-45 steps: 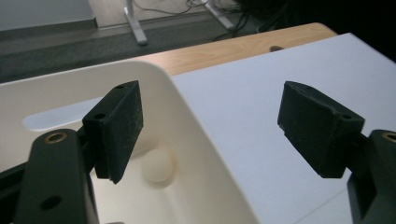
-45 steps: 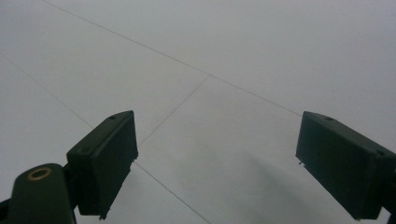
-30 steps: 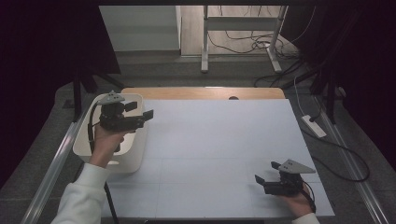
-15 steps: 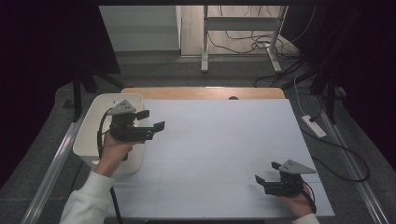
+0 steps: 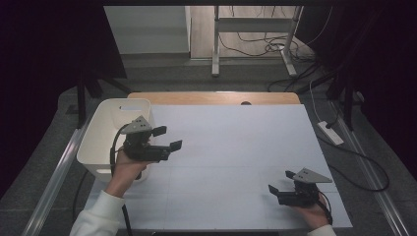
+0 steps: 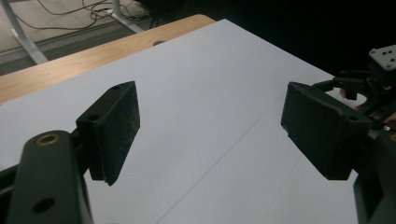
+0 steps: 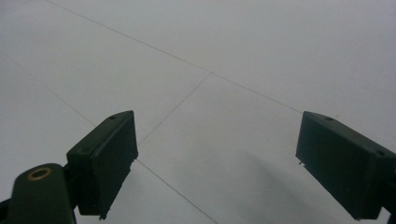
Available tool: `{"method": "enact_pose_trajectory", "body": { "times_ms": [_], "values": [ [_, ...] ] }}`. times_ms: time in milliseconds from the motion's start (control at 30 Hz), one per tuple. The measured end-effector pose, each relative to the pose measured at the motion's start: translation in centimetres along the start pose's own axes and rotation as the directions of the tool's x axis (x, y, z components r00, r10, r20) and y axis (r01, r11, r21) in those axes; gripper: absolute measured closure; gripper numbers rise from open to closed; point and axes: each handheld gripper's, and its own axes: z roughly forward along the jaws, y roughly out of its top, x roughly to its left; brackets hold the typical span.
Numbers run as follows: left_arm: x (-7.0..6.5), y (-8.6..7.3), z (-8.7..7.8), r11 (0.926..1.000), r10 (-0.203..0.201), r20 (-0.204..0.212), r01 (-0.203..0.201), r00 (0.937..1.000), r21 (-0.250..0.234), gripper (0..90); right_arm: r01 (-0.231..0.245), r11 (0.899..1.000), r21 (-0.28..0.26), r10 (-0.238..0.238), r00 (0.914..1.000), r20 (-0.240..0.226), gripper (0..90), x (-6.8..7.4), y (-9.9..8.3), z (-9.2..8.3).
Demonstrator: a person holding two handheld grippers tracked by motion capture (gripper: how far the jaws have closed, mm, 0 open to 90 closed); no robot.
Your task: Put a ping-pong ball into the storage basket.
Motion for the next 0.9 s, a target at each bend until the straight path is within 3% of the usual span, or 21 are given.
{"method": "enact_pose_trajectory", "body": {
  "times_ms": [333,433,900],
  "values": [
    [-2.2,-2.5,1.7,0.9992,0.032,0.044,-0.033,0.9985,0.021,19.5,0.003,1.0,-0.005,-0.003,1.0,-0.002,12.6,0.0,0.0,0.0],
    [-2.6,-3.4,2.2,0.9989,0.037,0.036,-0.038,0.9987,0.029,19.4,0.0,1.0,-0.007,0.0,1.0,-0.002,12.6,0.0,0.0,0.0],
    [-2.1,-8.3,2.6,0.9969,0.009,-0.011,-0.008,0.9999,0.078,19.3,0.002,1.0,-0.013,-0.002,1.0,-0.002,12.6,0.0,0.1,-0.1]
  ]
}}
